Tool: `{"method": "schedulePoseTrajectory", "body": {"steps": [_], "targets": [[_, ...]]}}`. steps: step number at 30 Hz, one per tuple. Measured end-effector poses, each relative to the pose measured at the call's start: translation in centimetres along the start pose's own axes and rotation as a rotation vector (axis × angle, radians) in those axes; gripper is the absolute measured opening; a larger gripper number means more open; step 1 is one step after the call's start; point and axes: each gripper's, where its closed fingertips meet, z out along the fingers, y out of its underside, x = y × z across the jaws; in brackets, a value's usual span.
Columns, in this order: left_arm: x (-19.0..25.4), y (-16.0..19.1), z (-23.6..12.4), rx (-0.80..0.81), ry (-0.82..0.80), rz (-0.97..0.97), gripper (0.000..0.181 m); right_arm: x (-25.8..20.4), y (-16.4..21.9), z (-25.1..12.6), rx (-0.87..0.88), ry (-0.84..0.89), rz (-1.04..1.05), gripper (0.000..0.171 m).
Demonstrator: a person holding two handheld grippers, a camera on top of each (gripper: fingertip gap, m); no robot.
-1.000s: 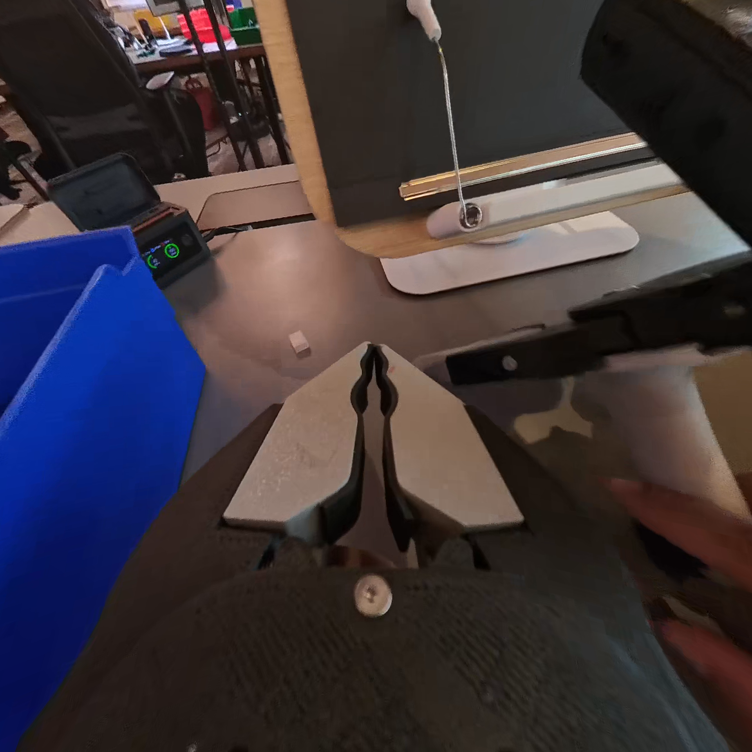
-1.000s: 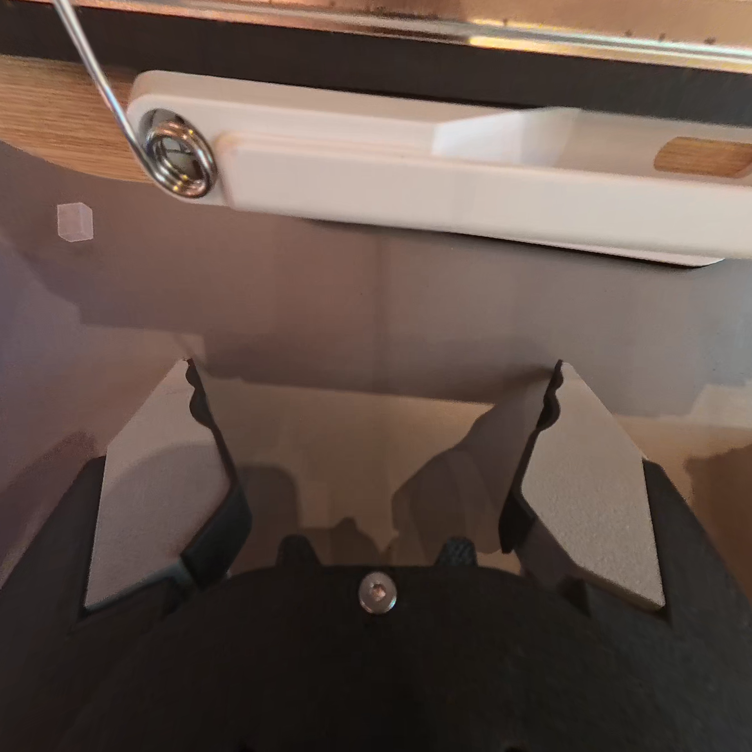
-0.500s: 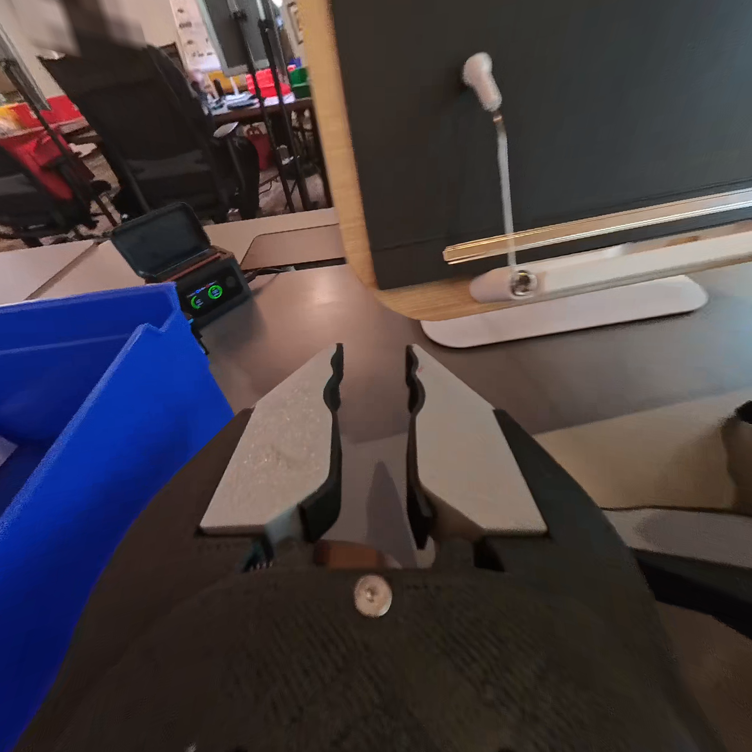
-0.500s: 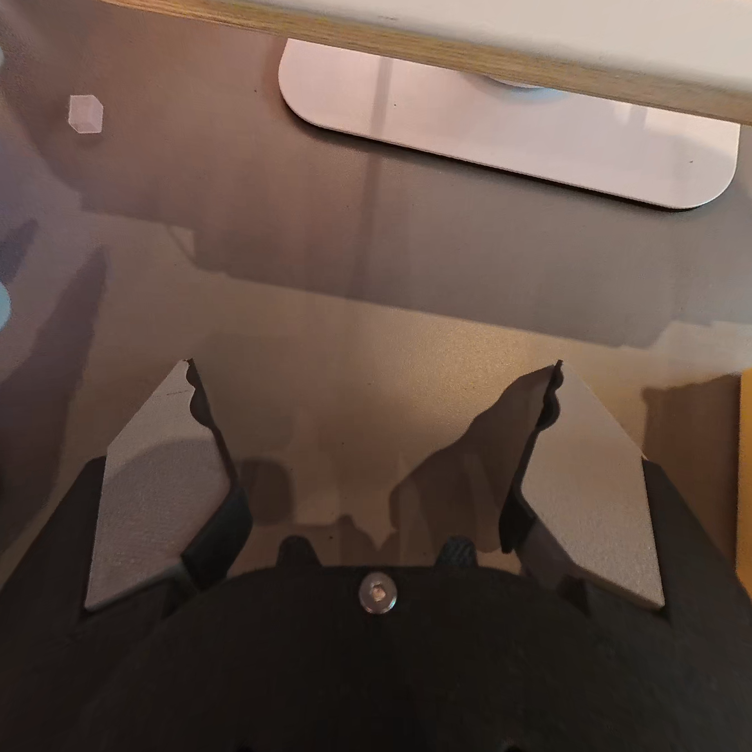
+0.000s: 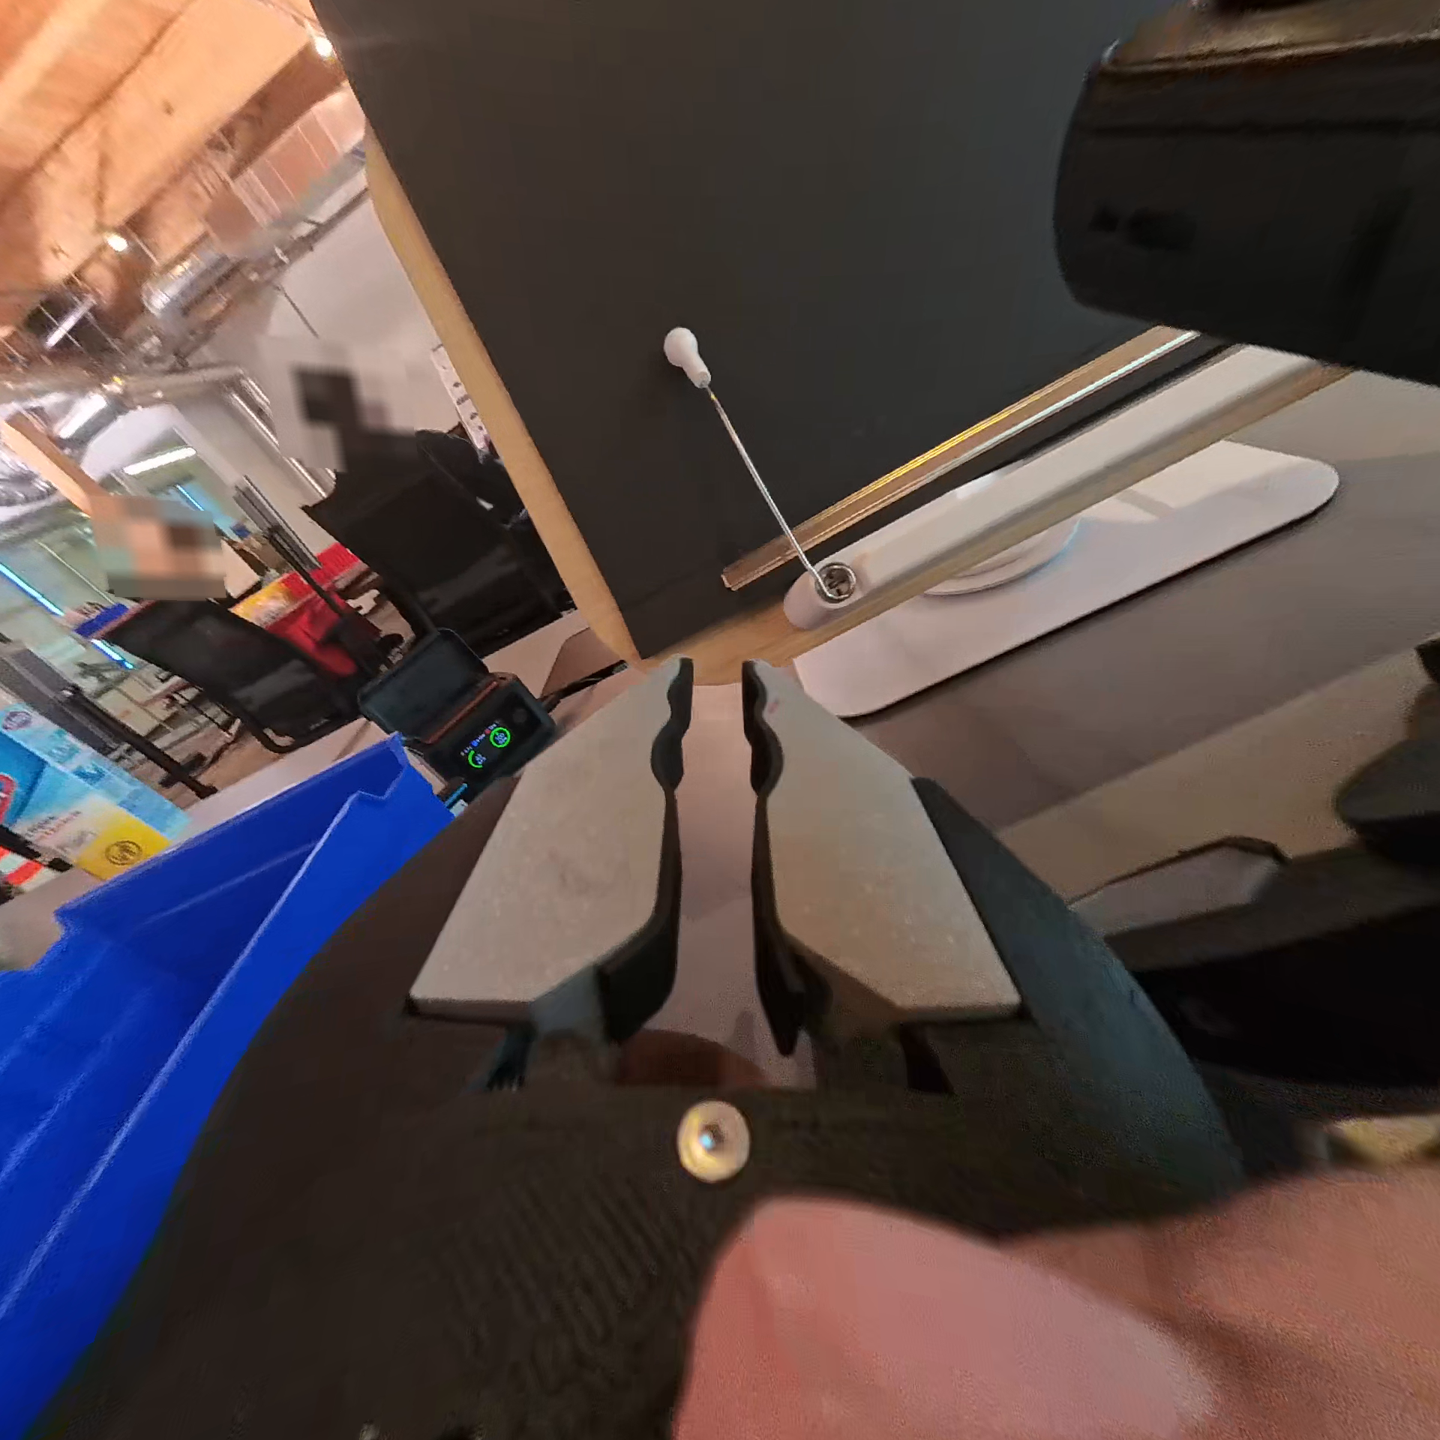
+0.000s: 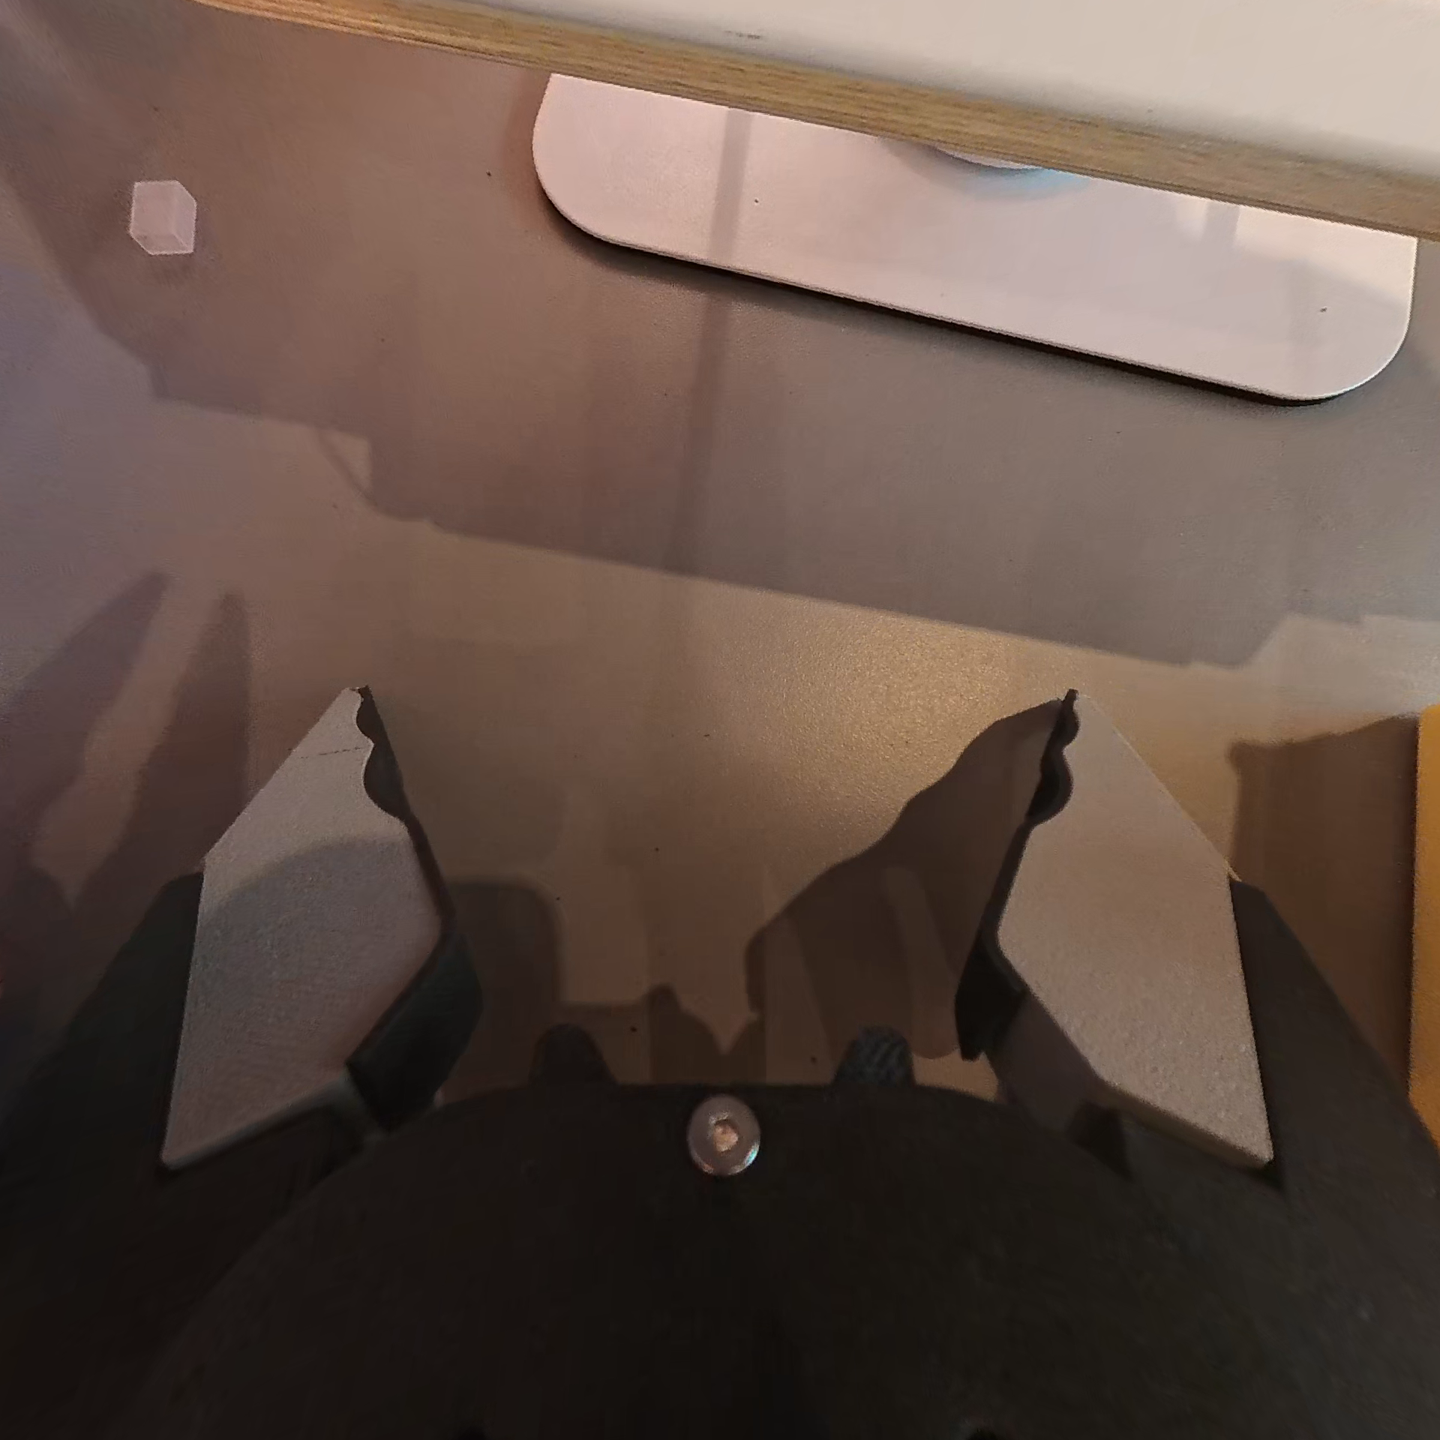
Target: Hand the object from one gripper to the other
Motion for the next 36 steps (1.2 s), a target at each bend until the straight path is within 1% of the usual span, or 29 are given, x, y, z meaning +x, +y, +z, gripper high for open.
{"method": "schedulePoseTrajectory", "body": {"steps": [3, 7, 18, 24, 29, 36], "targets": [[-0.4, -0.2, 0.3, 0.011, -0.043, 0.040, 0.007, 0.0, 0.0, 0.0, 0.000, 0.000, 0.000, 0.157], [-0.5, -0.1, 0.6, 0.005, -0.062, 0.054, 0.010, 0.0, 0.0, 0.0, 0.000, 0.000, 0.000, 0.157], [0.2, -0.1, 0.5, 0.023, -0.049, 0.068, 0.013, 0.0, 0.0, 0.0, 0.000, 0.000, 0.000, 0.157], [-0.8, -0.2, 0.4, 0.021, -0.058, 0.013, 0.013, 0.0, 0.0, 0.0, 0.000, 0.000, 0.000, 0.157], [-1.7, 0.8, 0.9, -0.021, -0.048, -0.057, 0.013, 0.0, 0.0, 0.0, 0.000, 0.000, 0.000, 0.158], [-1.6, 1.5, 1.1, -0.056, -0.013, -0.111, 0.013, 0.0, 0.0, 0.0, 0.000, 0.000, 0.000, 0.157]]}}
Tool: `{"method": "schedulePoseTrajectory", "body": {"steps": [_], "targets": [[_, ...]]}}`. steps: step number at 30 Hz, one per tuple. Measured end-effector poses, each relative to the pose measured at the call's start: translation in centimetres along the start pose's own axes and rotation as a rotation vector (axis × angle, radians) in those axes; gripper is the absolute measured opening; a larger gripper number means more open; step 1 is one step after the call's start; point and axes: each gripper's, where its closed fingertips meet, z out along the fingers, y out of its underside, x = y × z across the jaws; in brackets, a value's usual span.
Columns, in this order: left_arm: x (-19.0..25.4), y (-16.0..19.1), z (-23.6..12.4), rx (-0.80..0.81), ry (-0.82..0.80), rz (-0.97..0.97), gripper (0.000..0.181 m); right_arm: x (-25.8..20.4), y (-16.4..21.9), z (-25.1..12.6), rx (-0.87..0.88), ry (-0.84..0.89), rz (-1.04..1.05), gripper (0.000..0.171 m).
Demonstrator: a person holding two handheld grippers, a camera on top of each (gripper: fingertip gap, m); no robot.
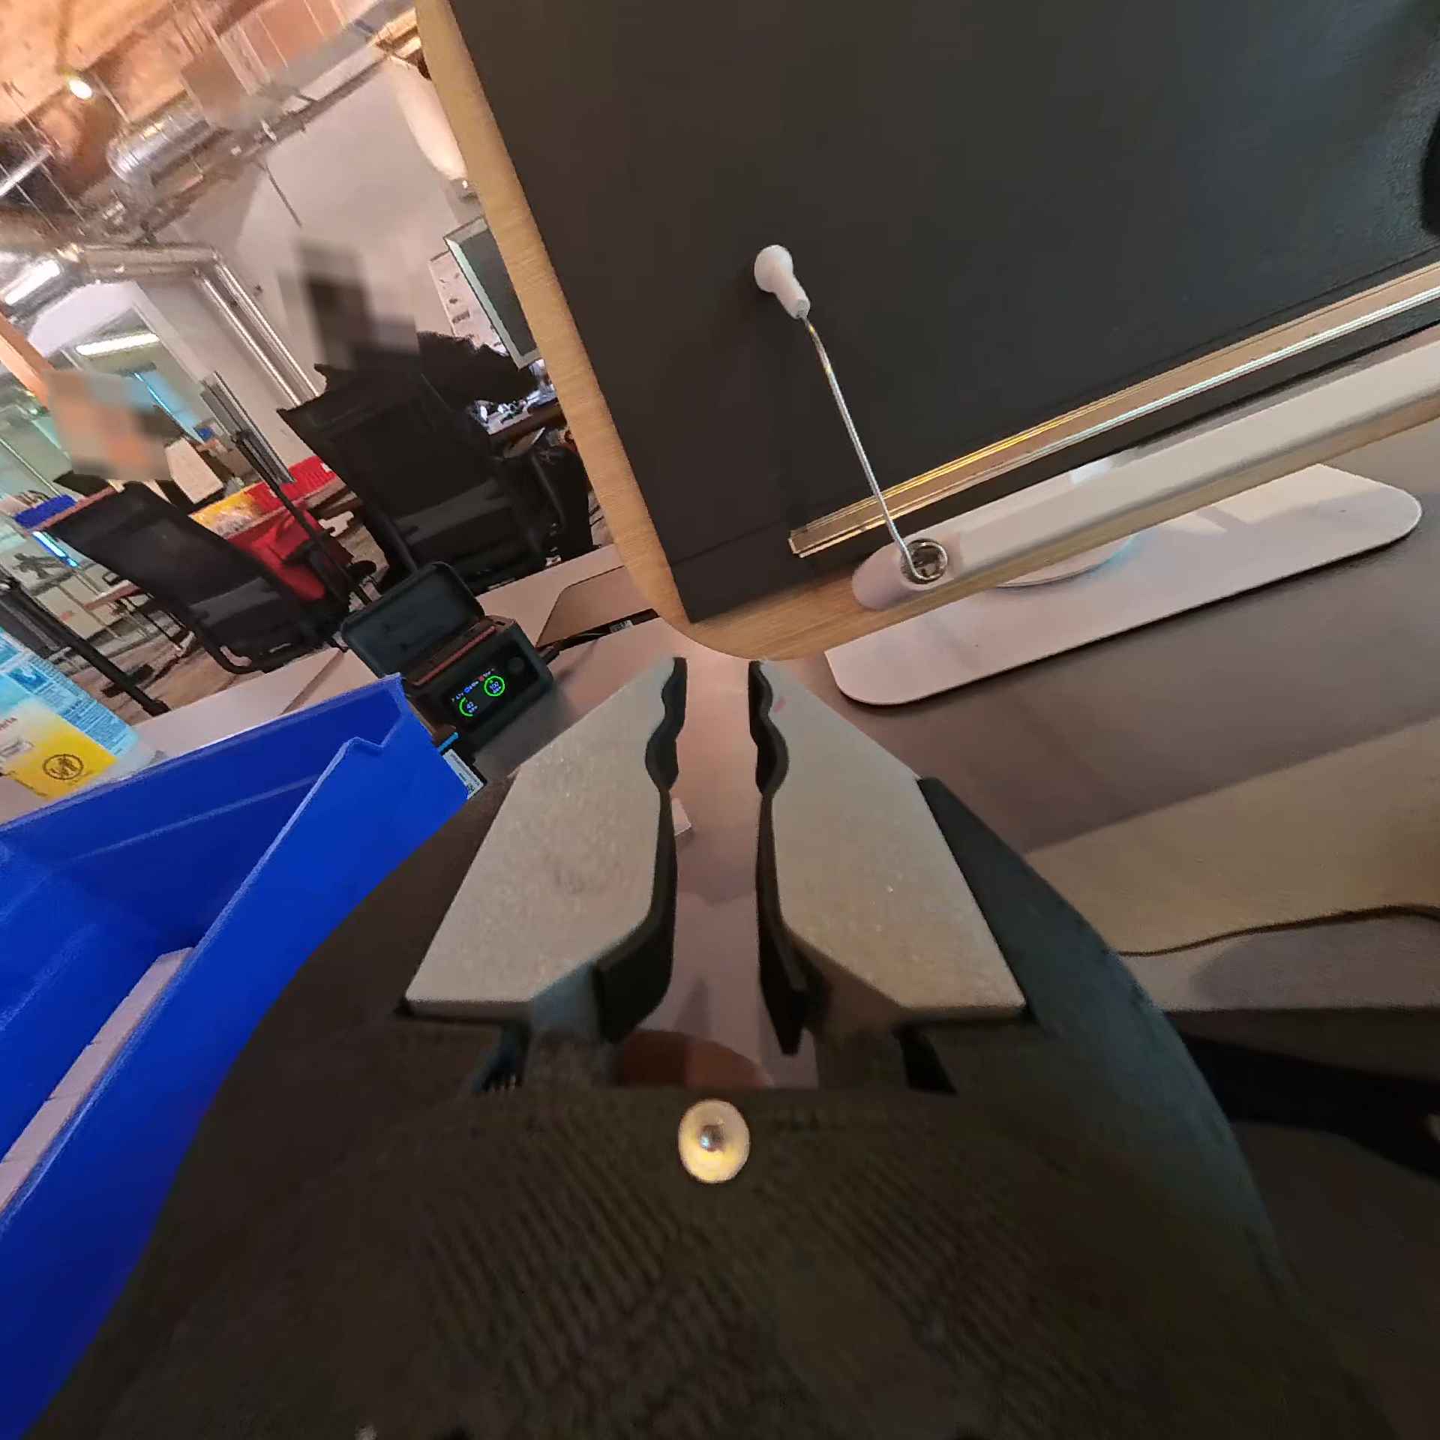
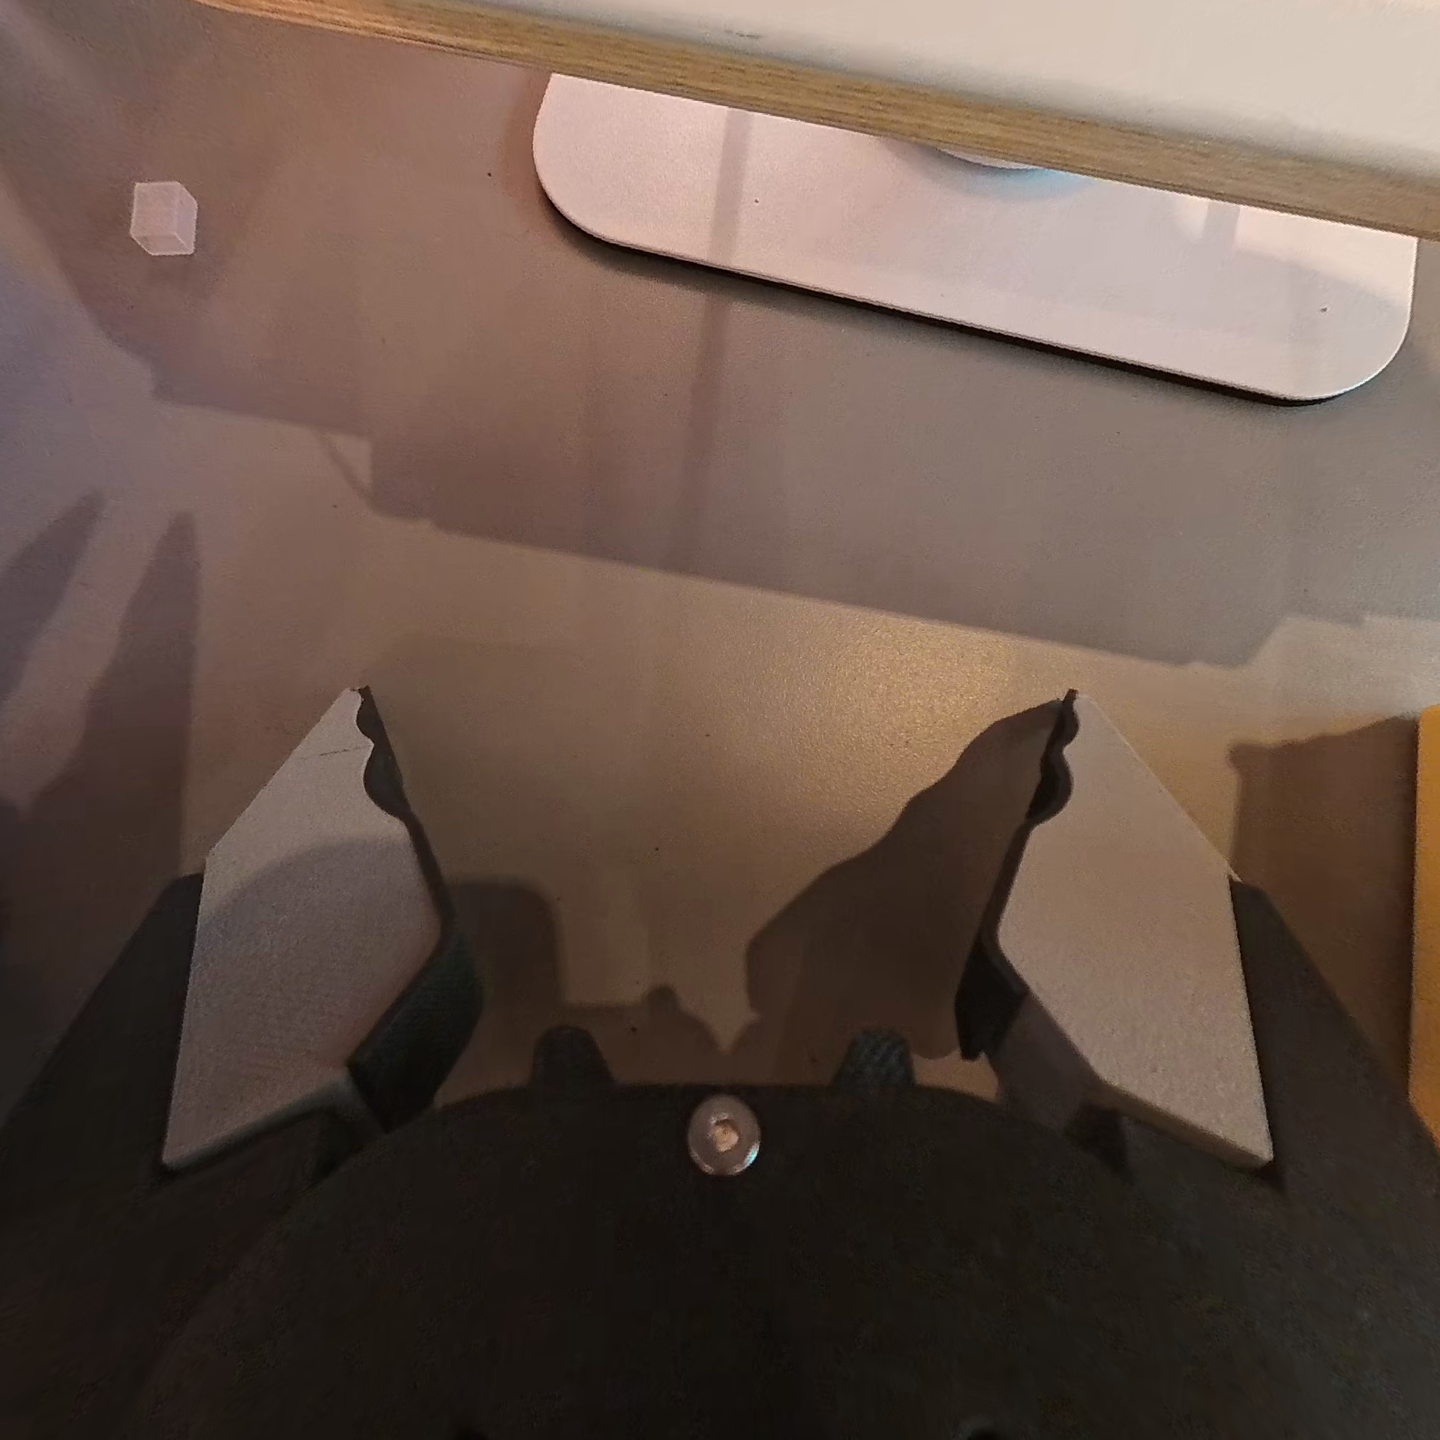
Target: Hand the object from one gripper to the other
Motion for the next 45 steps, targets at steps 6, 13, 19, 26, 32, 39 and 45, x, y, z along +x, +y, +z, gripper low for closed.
{"method": "schedulePoseTrajectory", "body": {"steps": [6, 13, 19, 26, 32, 39, 45], "targets": [[0.0, 0.1, -0.1, -0.004, 0.004, -0.006, 0.013, 0.0, 0.0, 0.0, 0.000, 0.000, 0.000, 0.157], [0.1, 0.1, -0.1, -0.004, 0.010, -0.007, 0.013, 0.0, 0.0, -0.1, 0.000, 0.000, 0.000, 0.157], [-0.2, 0.2, 0.0, -0.012, 0.014, -0.038, 0.014, 0.0, 0.0, -0.1, 0.000, 0.000, 0.000, 0.157], [-0.8, 0.2, 0.1, -0.012, -0.001, -0.061, 0.017, 0.0, 0.1, -0.1, 0.000, 0.000, 0.000, 0.158], [-2.1, -0.2, 0.1, 0.006, -0.016, -0.114, 0.025, 0.0, 0.1, -0.1, 0.000, -0.001, -0.002, 0.157], [0.0, -0.4, -0.6, 0.008, 0.148, -0.096, 0.036, -0.1, -0.3, 0.2, 0.002, -0.046, -0.053, 0.158], [3.2, -2.5, -5.0, -0.023, 0.387, -0.163, 0.036, -0.3, -1.8, 1.5, 0.003, -0.108, -0.119, 0.158]]}}
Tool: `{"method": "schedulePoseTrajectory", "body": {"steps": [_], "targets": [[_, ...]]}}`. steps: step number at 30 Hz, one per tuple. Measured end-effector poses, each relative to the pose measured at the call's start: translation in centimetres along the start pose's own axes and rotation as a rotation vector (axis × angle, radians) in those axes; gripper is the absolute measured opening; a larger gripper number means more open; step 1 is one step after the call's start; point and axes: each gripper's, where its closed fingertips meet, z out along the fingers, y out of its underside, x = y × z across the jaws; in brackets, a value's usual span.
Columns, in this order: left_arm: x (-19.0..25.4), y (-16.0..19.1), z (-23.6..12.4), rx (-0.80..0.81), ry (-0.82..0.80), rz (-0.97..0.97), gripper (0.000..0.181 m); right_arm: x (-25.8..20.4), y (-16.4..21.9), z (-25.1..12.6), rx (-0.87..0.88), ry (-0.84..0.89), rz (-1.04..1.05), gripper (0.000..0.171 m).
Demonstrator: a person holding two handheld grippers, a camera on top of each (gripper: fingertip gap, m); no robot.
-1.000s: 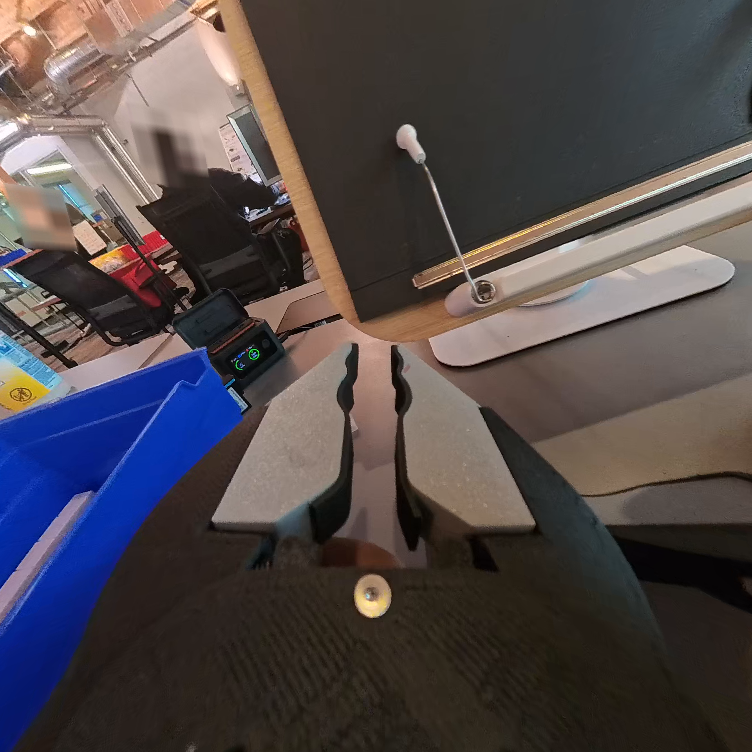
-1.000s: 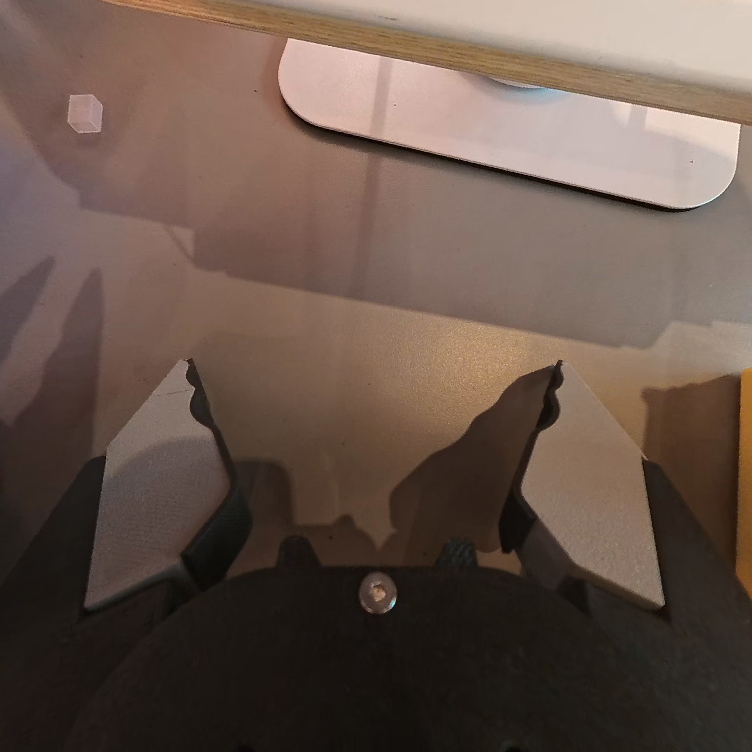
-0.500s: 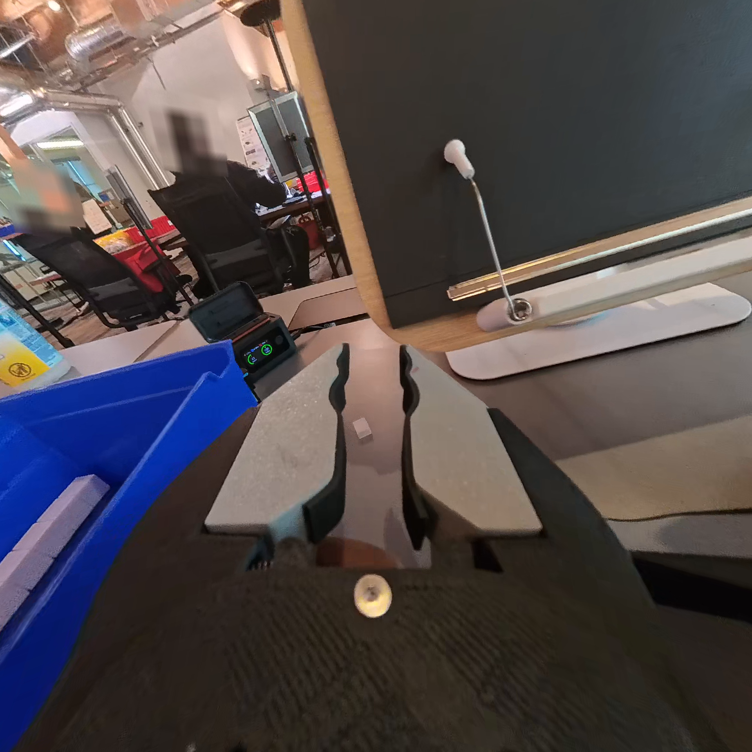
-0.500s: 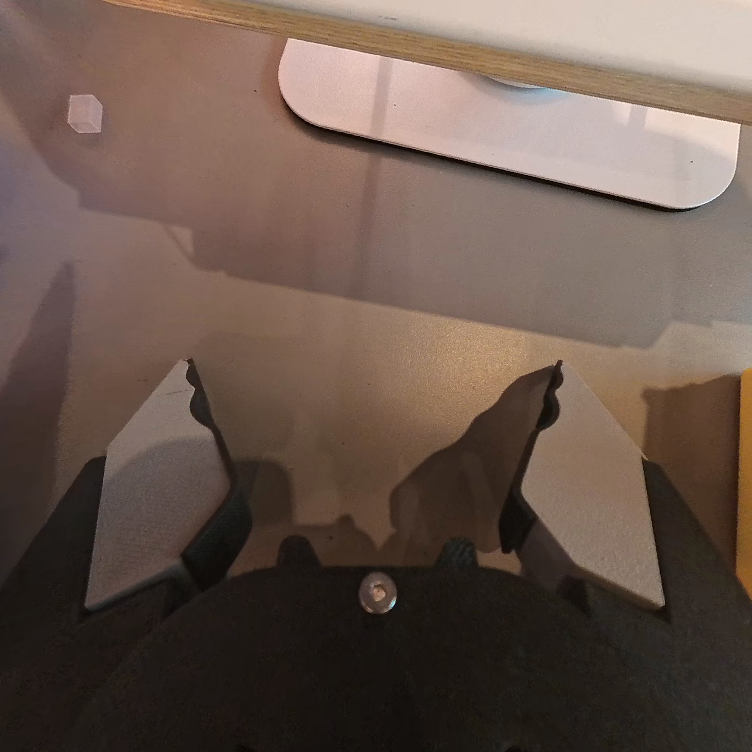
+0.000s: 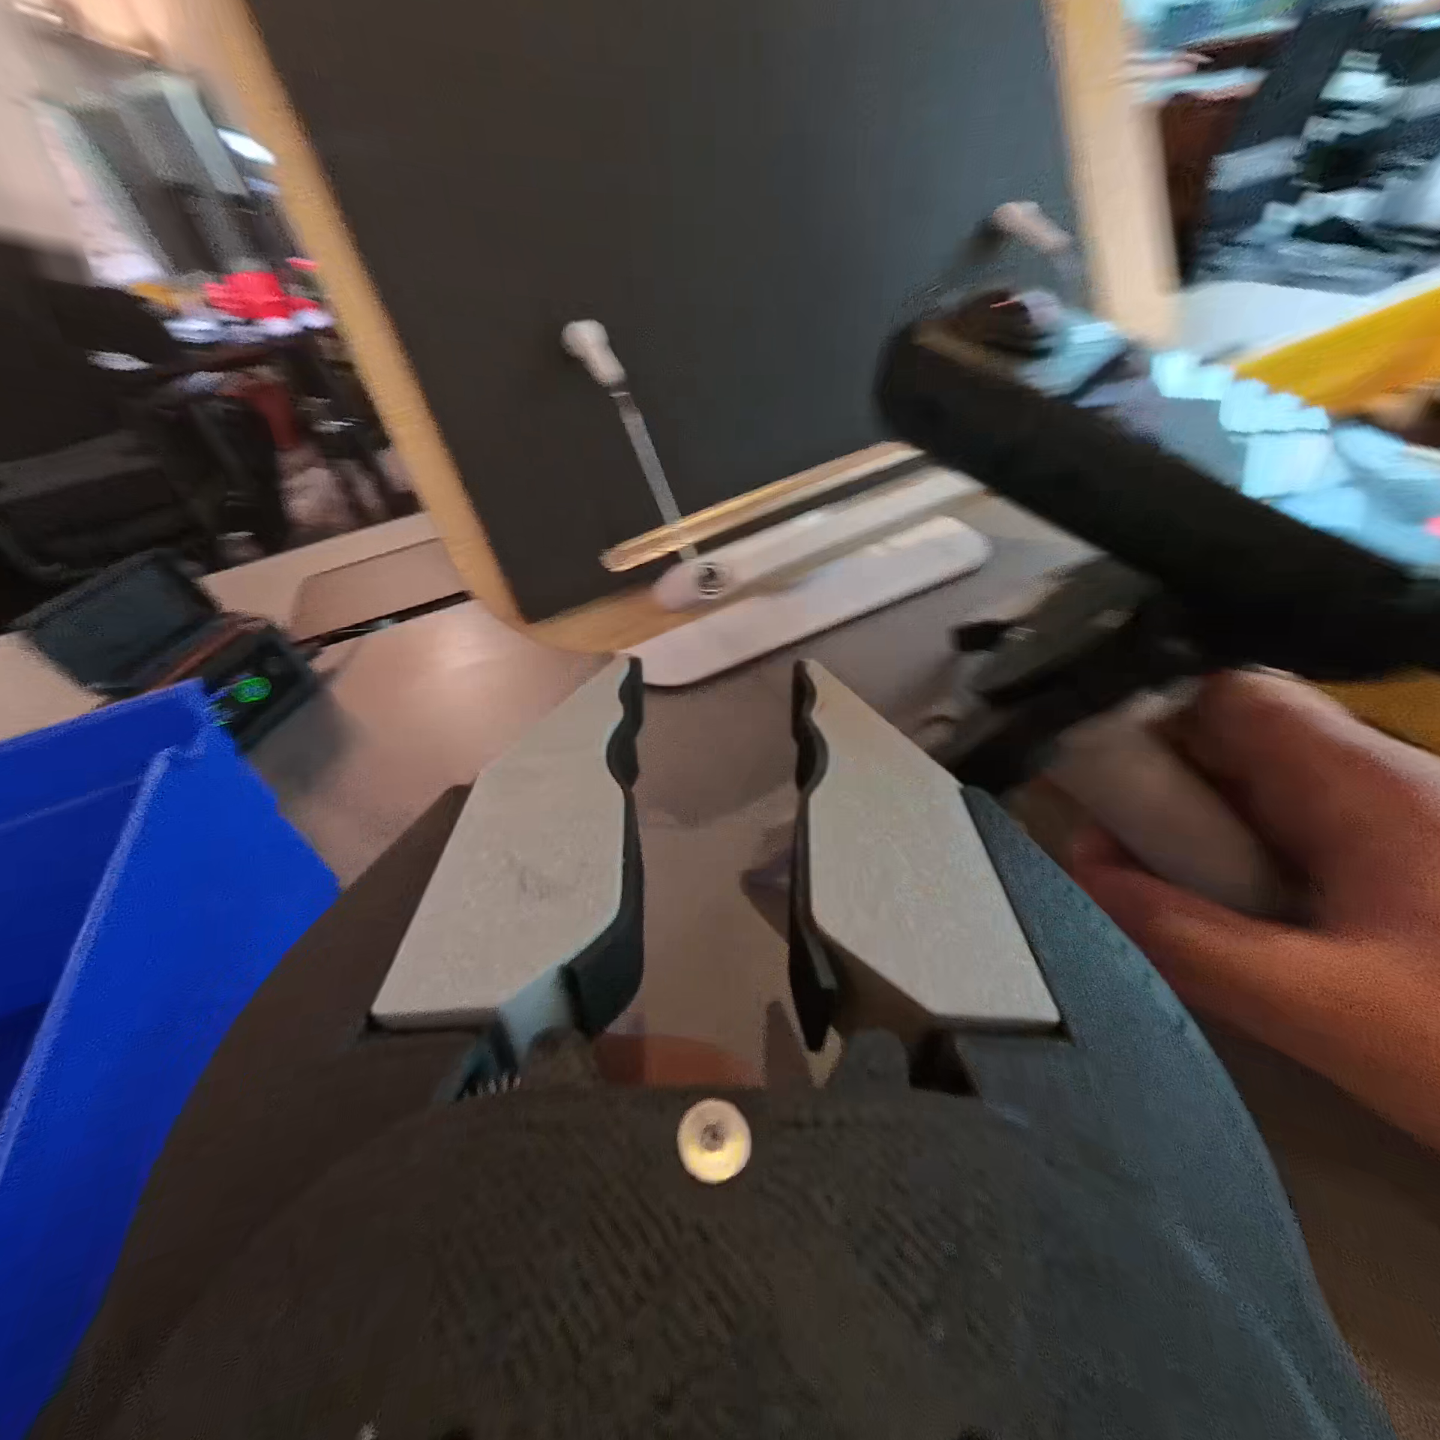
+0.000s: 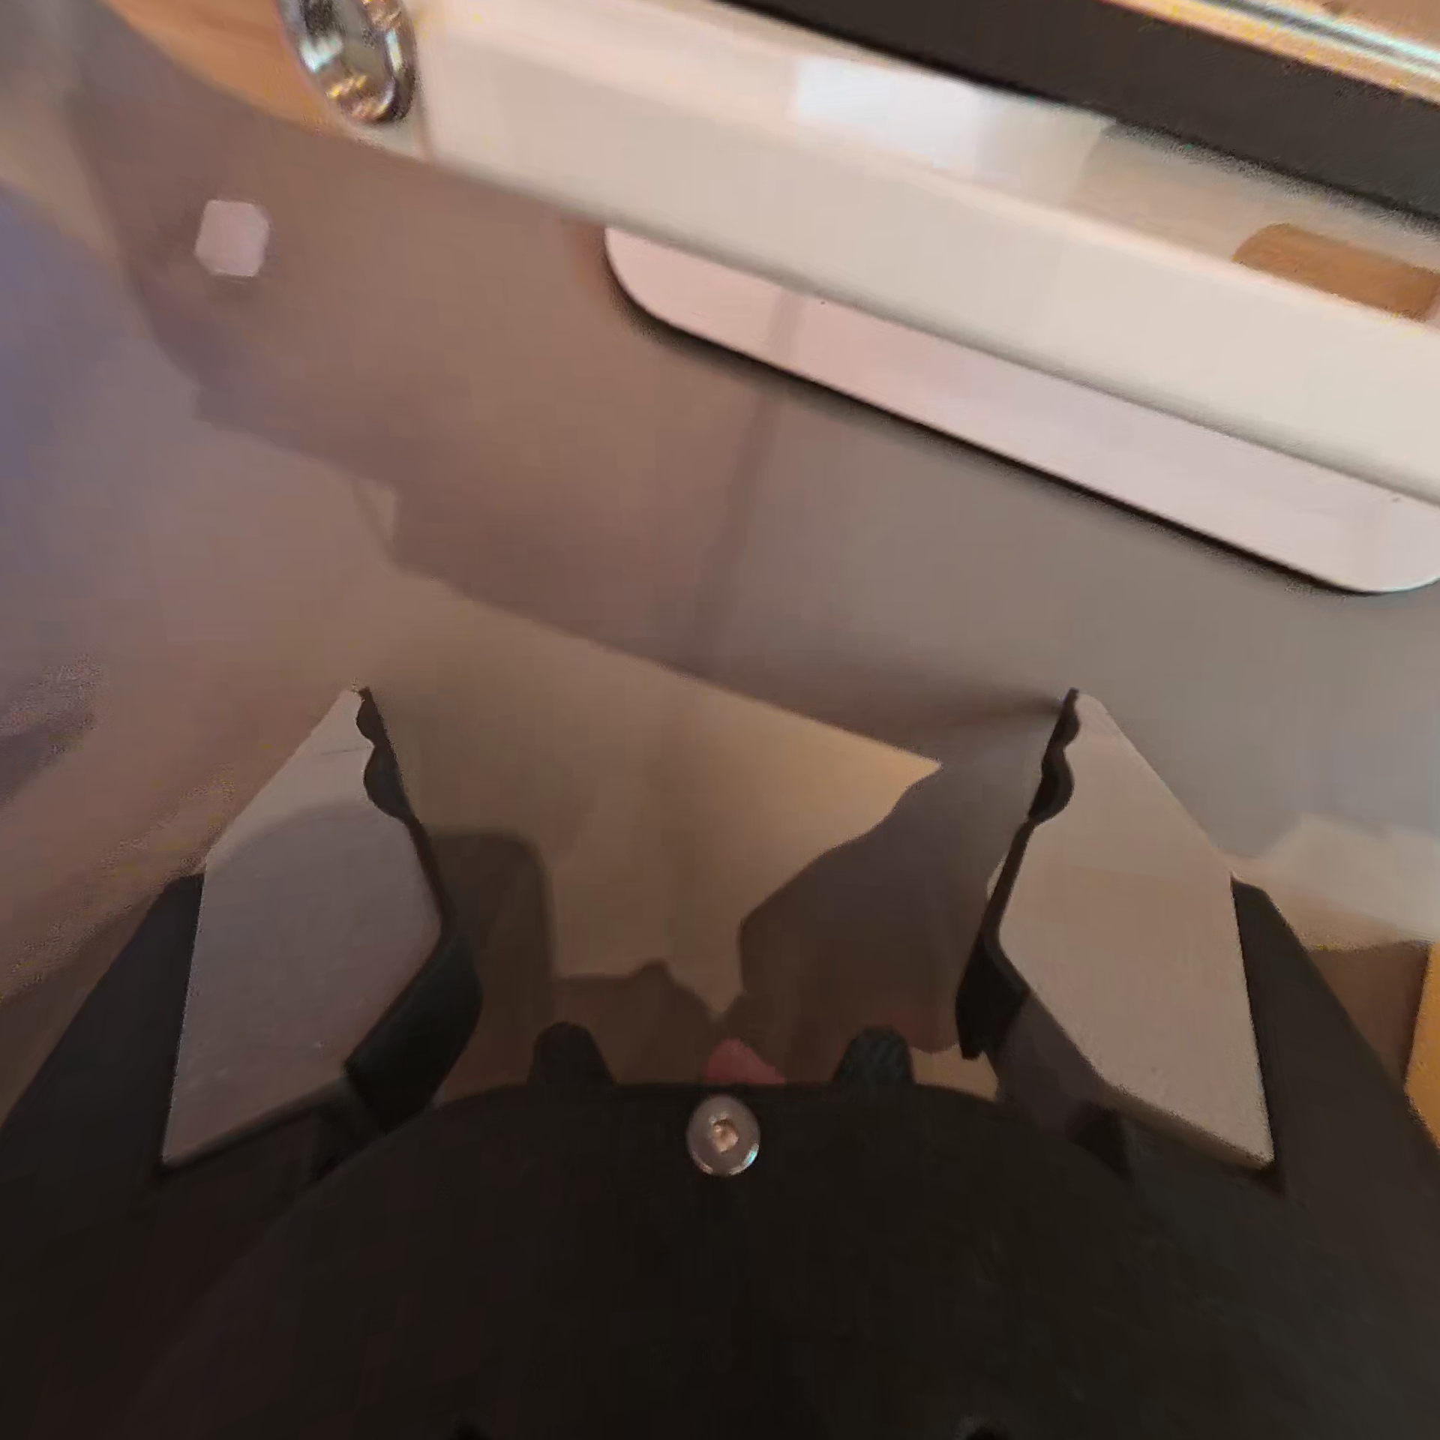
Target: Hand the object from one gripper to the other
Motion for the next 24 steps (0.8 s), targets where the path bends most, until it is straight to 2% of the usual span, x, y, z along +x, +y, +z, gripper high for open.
{"method": "schedulePoseTrajectory", "body": {"steps": [3, 4, 6, 8, 10, 13, 16, 19, 22, 24], "targets": [[3.0, -2.1, -4.7, -0.075, 0.230, 0.005, 0.054, -0.5, 0.6, -0.5, 0.002, -0.047, -0.053, 0.157], [3.1, -3.0, -6.6, -0.093, 0.282, 0.008, 0.054, -0.5, 0.6, -0.6, 0.002, -0.050, -0.057, 0.157], [1.1, -4.1, -9.7, -0.144, 0.288, 0.049, 0.054, -0.5, 0.6, -0.6, 0.001, -0.049, -0.057, 0.157], [-2.7, -3.5, -11.9, -0.259, 0.254, 0.108, 0.038, -0.6, 0.7, -0.6, 0.001, -0.046, -0.055, 0.157], [-6.3, -0.8, -13.8, -0.441, 0.267, 0.130, 0.040, -0.7, 0.7, -0.6, 0.002, -0.046, -0.055, 0.157], [-9.8, 4.6, -16.5, -0.700, 0.408, 0.177, 0.043, -0.8, 0.7, -0.6, 0.001, -0.046, -0.055, 0.157], [-12.4, 9.0, -17.3, -0.846, 0.481, 0.151, 0.044, -0.9, 0.7, -0.6, 0.001, -0.043, -0.051, 0.157], [-13.0, 12.8, -18.4, -1.056, 0.582, 0.155, 0.050, -0.9, 0.7, -0.6, 0.002, -0.043, -0.051, 0.157], [-12.5, 14.8, -19.5, -1.185, 0.689, 0.199, 0.054, -0.9, 0.7, -0.5, 0.002, -0.043, -0.051, 0.157], [-12.0, 15.2, -19.7, -1.233, 0.748, 0.198, 0.047, -0.9, 0.6, -0.5, 0.002, -0.043, -0.051, 0.157]]}}
